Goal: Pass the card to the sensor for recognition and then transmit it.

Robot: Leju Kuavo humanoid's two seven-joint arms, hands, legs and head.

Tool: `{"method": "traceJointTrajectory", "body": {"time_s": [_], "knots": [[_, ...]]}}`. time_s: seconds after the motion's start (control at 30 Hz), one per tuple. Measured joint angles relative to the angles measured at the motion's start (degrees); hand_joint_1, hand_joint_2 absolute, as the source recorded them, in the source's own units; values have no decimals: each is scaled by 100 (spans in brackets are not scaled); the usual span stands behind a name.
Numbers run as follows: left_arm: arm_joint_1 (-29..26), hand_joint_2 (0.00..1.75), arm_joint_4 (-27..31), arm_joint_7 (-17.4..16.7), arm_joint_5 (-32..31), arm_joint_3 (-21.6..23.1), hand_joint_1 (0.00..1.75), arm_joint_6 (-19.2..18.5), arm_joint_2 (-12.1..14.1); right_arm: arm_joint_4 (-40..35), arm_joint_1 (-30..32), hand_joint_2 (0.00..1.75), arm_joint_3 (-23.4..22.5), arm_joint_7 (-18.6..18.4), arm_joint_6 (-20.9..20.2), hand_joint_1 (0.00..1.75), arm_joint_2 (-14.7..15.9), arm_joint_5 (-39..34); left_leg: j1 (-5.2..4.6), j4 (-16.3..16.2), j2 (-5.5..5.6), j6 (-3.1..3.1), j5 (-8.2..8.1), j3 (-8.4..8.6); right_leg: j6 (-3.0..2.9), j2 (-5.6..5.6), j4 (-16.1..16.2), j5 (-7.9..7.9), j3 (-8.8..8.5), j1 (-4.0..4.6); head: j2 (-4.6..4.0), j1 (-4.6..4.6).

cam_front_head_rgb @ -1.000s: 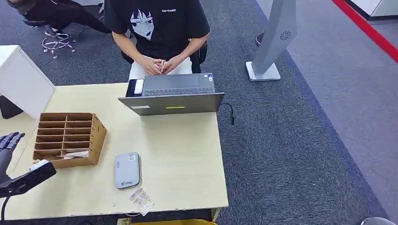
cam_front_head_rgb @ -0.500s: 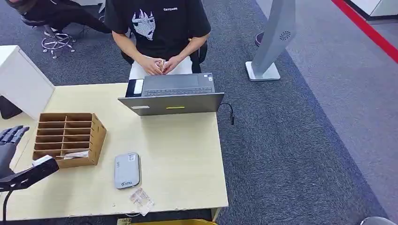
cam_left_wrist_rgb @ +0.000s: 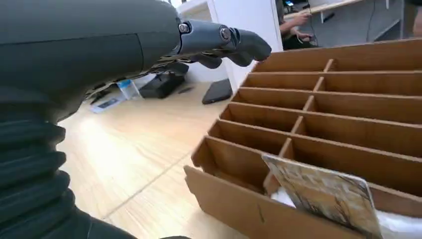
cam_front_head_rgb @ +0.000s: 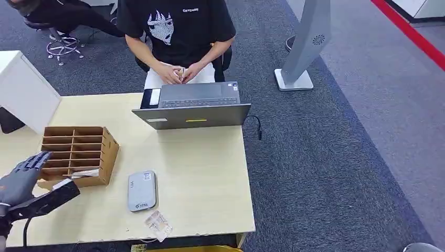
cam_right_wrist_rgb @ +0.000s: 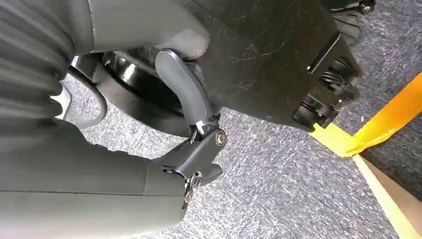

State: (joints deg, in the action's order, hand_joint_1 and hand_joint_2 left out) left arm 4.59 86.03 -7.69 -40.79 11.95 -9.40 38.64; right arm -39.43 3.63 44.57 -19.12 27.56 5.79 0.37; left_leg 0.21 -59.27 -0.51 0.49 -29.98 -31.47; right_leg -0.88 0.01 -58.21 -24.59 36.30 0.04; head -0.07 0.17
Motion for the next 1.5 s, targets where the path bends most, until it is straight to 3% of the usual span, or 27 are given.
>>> {"method": "traceJointTrajectory", "body": {"time_s": [0.2, 0.57, 1.5], "knots": [[85, 175, -398, 50, 88, 63, 0, 42, -260, 7, -51, 175, -2, 55, -26, 0, 0, 17, 0, 0, 0, 0, 0, 0, 1, 0, 0, 1, 0, 0, 0, 0], [71, 175, -702, 57, 75, 138, 0, 83, -443, 61, -49, 175, -4, 201, -66, 0, 0, -44, 0, 0, 0, 0, 0, -1, 1, 0, 0, 0, 0, 0, -2, 0], [189, 175, -862, 118, -43, 219, 0, 122, -378, 157, -45, 175, -4, 304, -61, 0, -22, -133, 0, 0, 0, 0, 0, 1, 1, 0, 0, 0, 0, 0, -2, 0]]}}
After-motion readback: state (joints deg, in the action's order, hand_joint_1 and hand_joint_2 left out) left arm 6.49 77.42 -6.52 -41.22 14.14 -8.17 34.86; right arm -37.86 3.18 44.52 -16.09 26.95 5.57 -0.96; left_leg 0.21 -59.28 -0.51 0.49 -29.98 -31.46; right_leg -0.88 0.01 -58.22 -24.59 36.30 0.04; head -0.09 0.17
